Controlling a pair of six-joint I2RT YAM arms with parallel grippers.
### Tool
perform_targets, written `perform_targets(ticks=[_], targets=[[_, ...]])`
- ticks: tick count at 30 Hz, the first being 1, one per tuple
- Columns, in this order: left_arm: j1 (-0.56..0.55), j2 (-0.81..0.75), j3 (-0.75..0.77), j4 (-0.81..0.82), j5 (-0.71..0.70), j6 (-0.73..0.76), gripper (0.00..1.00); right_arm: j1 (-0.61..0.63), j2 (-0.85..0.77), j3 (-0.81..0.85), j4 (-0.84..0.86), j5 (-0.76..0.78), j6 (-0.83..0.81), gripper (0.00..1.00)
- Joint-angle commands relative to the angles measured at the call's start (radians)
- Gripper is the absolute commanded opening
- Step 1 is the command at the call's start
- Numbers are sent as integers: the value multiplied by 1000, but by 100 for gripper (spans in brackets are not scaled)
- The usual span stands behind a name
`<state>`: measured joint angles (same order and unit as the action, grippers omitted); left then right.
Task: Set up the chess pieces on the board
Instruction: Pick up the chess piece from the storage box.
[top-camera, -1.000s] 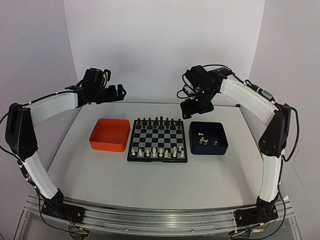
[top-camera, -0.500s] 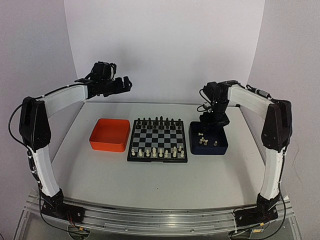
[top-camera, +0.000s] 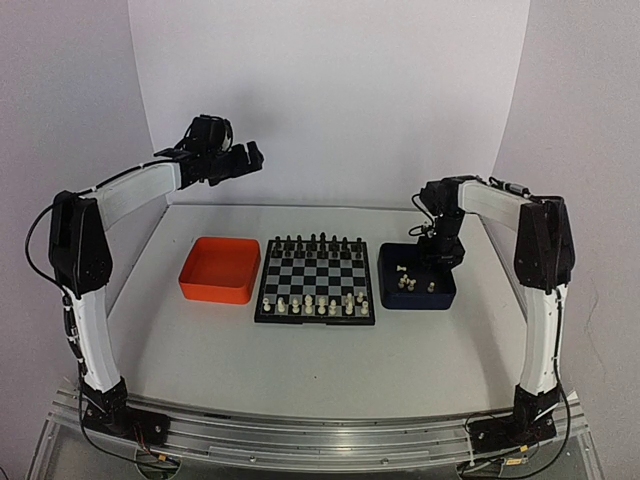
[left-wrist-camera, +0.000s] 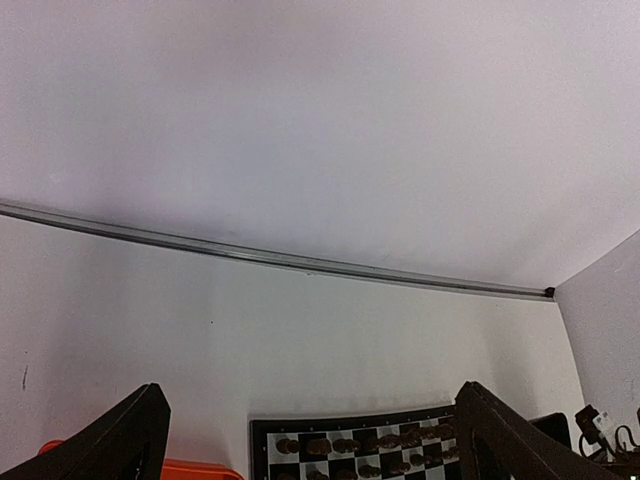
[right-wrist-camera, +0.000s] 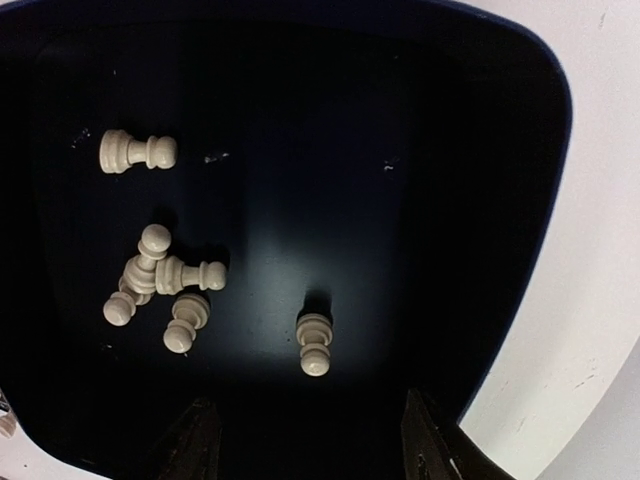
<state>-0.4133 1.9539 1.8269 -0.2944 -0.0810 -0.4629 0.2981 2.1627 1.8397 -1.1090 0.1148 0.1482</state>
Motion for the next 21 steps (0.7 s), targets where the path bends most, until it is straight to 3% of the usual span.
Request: perform_targets(ticks=[1,8,21], targets=[[10,18,48,19,-29,-30,100,9,29,31,-31,-41,-2,54],[14,32,55,15,-29,-37,100,6,63,38,-73,-37,0,41],[19,76,111,-6,25,-26,100,-10,116,64,-79,-39,36,34]])
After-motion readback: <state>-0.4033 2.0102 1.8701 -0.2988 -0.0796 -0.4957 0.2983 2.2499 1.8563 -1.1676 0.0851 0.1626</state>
